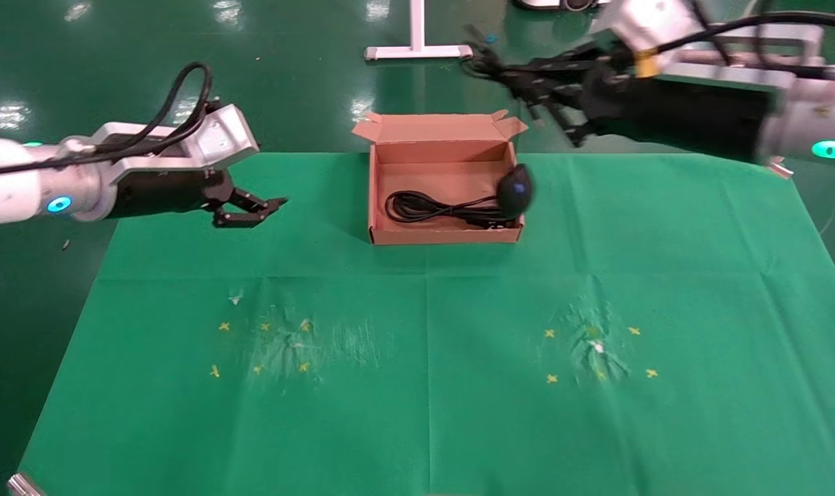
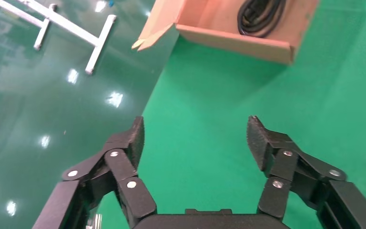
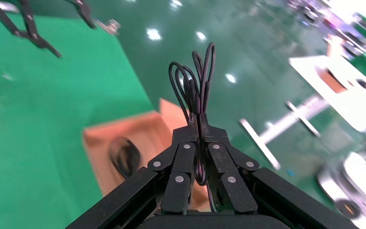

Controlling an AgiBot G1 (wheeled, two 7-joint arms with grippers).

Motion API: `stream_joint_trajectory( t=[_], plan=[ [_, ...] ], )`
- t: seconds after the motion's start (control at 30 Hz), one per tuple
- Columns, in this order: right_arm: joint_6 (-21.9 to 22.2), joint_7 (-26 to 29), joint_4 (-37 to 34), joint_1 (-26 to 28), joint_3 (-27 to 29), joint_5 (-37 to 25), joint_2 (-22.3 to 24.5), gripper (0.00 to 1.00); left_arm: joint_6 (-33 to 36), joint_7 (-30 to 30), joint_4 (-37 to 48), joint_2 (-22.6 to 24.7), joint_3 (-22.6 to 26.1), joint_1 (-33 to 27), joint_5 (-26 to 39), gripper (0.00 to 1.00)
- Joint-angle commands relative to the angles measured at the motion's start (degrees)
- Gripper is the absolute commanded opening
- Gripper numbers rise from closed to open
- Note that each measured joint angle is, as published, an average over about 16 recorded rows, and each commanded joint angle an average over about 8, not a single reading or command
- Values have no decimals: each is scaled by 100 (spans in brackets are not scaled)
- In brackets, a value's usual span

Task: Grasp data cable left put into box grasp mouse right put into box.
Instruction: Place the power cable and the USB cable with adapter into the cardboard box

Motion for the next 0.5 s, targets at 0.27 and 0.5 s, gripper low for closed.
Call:
stream_joint_trajectory(
  t=[0.27,0.5],
  plan=[
    [149,-324,-774,332,-516,-482,-1077,0,21,-1424,-1088,-376,75,173,953,100],
    [495,-685,-1595,417,-766,-992,-1433,39,55,-1628,-1141,-335,95,168,1162,100]
  ],
)
